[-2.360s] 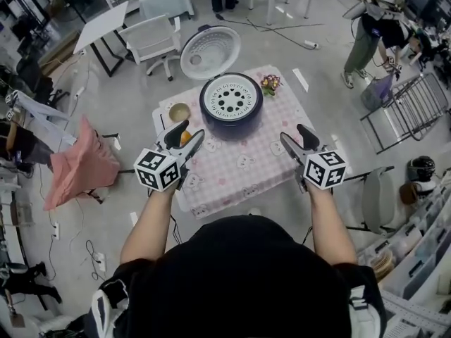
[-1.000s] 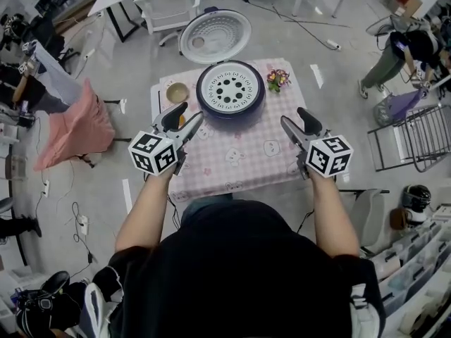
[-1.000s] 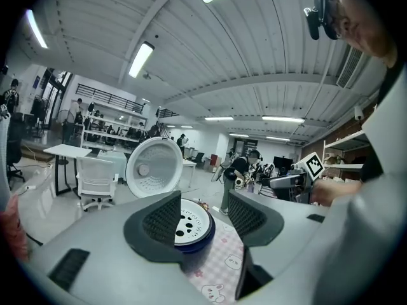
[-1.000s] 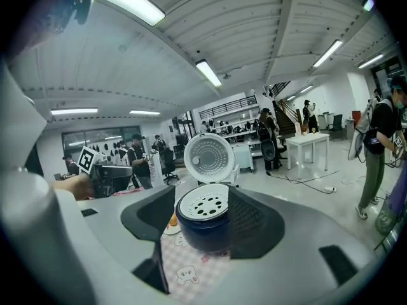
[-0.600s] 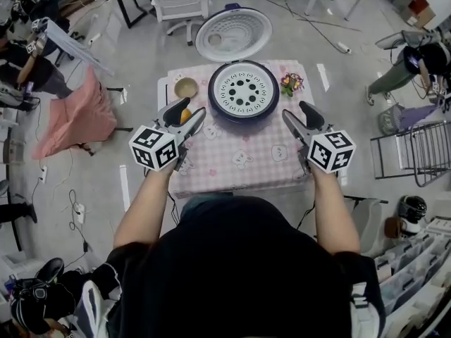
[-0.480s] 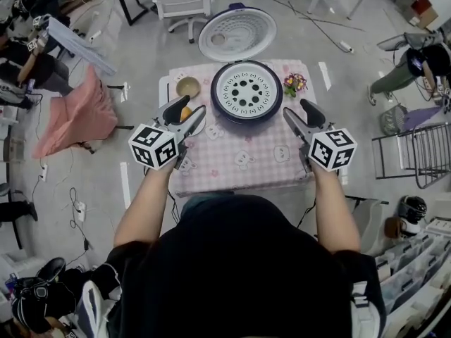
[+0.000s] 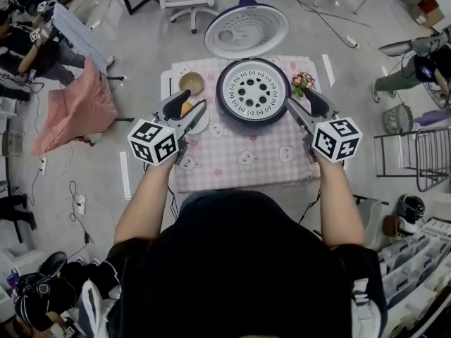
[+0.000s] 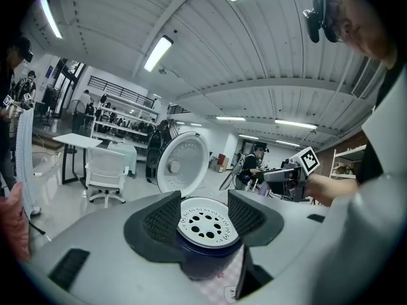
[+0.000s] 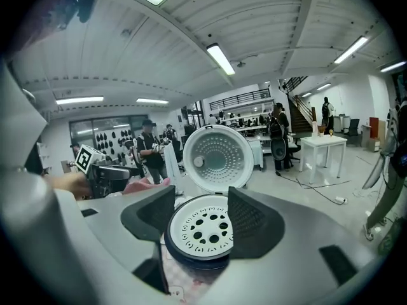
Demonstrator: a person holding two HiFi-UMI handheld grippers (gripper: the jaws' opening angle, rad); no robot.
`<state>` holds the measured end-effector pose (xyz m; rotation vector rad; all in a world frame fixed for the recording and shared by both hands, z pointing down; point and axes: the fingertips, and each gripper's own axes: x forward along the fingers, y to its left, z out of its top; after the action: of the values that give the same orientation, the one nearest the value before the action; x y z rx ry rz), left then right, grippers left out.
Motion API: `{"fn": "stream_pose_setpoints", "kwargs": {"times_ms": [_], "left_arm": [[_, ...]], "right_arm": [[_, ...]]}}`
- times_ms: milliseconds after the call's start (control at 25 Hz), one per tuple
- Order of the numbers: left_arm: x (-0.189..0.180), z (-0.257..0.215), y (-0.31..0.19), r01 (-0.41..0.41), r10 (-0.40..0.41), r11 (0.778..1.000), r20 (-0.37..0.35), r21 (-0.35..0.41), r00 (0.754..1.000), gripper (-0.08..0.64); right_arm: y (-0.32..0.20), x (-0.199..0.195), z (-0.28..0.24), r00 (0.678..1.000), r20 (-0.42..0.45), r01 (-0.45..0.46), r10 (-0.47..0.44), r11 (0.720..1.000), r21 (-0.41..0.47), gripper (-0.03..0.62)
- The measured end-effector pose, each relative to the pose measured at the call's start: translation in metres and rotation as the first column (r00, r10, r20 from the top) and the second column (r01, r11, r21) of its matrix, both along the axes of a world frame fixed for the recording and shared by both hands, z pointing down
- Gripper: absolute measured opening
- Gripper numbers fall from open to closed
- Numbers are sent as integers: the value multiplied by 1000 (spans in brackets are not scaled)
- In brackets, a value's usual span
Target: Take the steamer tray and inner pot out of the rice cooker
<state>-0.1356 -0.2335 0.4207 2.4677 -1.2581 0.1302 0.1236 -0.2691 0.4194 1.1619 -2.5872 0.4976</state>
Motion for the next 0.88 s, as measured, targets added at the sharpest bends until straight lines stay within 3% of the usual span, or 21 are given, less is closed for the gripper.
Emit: {"fn": "stream_pose_setpoints", "kwargs": {"times_ms": [160, 320, 560, 880], "left_arm": [[-5, 5, -2, 4, -4, 1000, -4, -6, 1000, 249], [-12, 11, -1, 15, -15, 1000, -7, -18, 1000, 249], [-17, 22, 5, 25, -25, 999, -8, -38, 1000, 249], [-30, 31, 11, 45, -45, 997, -9, -59, 999, 249]], "right_arm": [[-2, -22, 9, 993, -66, 97, -99, 995, -28, 265], [0, -52, 28, 962, -128, 227, -240, 968, -109, 265], [-3, -75, 56, 921, -187, 308, -342, 933, -187, 265], [15, -103, 109, 814, -270, 420, -514, 842, -337, 265]]}}
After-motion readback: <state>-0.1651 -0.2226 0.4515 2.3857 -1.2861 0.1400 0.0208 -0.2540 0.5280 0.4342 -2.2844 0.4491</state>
